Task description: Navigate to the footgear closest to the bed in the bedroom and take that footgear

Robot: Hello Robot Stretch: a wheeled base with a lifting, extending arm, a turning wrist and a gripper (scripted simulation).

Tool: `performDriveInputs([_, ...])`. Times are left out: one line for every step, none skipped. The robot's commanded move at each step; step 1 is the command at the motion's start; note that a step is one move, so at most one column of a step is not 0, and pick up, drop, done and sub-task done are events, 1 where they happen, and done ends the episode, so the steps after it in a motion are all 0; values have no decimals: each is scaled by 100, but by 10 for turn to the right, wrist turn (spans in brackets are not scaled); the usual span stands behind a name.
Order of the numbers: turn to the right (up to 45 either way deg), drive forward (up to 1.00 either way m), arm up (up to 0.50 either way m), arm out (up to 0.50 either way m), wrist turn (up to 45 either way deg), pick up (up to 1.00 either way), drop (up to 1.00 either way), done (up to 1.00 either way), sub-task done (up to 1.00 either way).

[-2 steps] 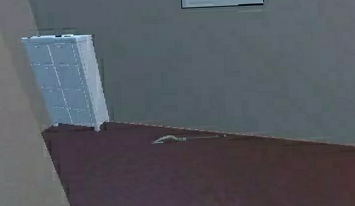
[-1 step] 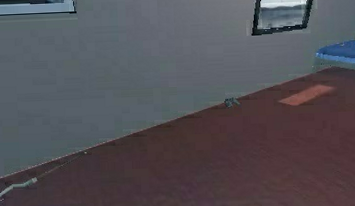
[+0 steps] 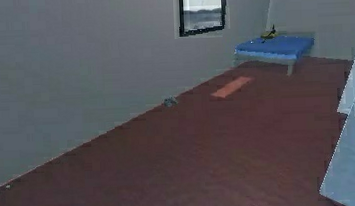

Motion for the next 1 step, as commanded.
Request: performDriveInputs([0, 100, 0, 0, 0, 0, 0, 0, 0])
